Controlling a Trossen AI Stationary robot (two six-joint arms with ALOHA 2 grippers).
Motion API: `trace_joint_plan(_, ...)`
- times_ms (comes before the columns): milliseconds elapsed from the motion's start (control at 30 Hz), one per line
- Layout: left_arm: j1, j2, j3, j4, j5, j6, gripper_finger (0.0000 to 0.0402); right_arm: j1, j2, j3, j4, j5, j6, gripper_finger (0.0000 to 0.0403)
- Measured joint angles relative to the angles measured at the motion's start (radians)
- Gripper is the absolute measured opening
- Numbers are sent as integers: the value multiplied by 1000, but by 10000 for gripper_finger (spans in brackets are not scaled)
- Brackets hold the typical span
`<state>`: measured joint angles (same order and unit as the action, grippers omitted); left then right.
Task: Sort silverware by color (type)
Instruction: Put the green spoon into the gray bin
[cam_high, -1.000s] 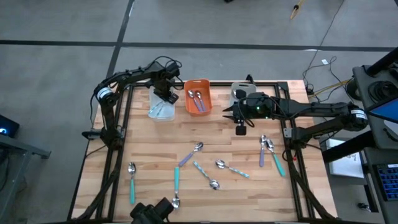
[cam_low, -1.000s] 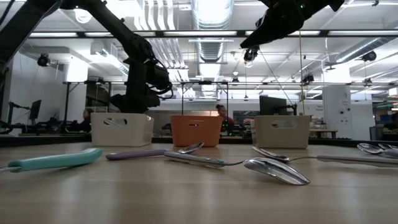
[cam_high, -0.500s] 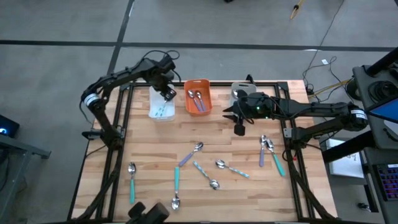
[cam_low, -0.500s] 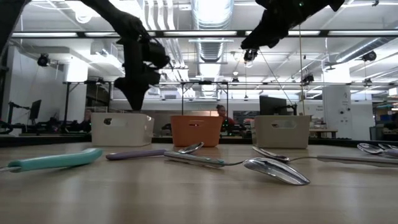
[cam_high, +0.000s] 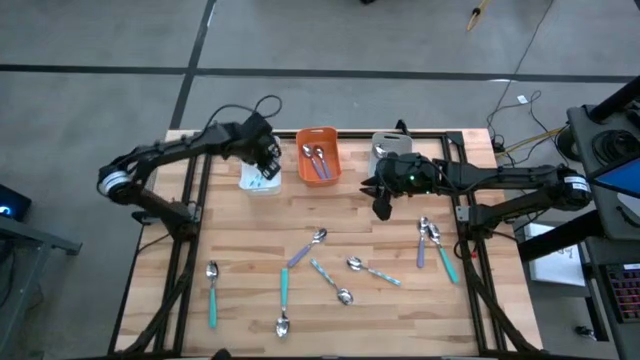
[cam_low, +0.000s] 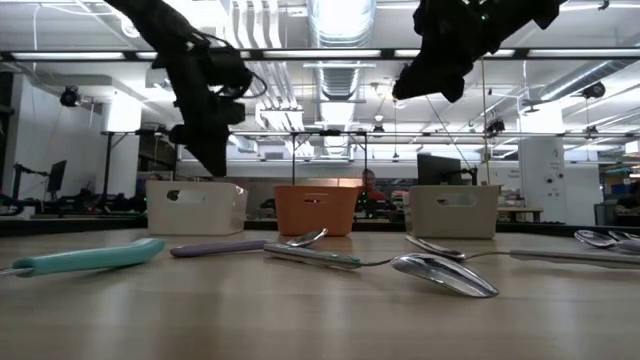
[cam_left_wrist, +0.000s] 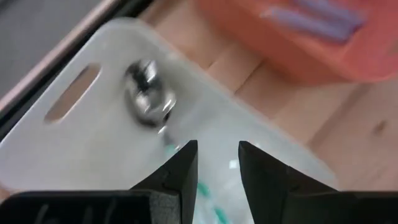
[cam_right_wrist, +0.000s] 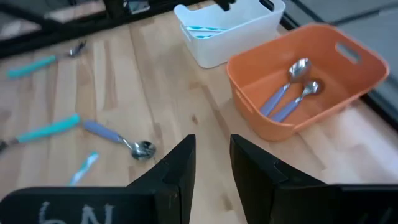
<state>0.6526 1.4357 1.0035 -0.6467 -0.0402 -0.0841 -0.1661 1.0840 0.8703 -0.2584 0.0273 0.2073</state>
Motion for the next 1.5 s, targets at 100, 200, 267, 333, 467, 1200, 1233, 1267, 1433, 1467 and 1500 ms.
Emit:
trace_joint_plan(100,-44,-84,-90,155,0,5,98,0,0,16,3,2,97,86)
trace_joint_plan(200,-79,-167,-175,341,0,56,98,0,0,36,6,2,182,82)
trace_joint_plan(267,-99,-220,-232,456,0,106,98,0,10,55,6,2,230,82)
trace_joint_plan(333,-117,-269,-282,541,3,151,98,0,27,77,1,1,273,82)
trace_joint_plan(467,-134,-360,-363,651,6,229,98,0,84,155,-76,-1,292,82)
trace_joint_plan(1200,-134,-521,-467,668,6,282,98,-64,554,663,-983,-236,384,82)
trace_joint_plan(1233,-134,-521,-467,666,6,282,98,-59,564,663,-993,-242,396,82)
trace_joint_plan(1267,-134,-521,-467,666,6,282,98,-53,574,662,-1000,-244,407,82)
trace_joint_plan(1433,-134,-521,-467,658,6,282,98,-12,604,662,-1001,-245,474,82)
trace_joint_plan(1467,-134,-521,-467,657,6,282,98,0,609,662,-1001,-245,486,82)
trace_joint_plan(1500,-134,-521,-467,657,6,282,98,14,612,662,-1001,-245,495,82)
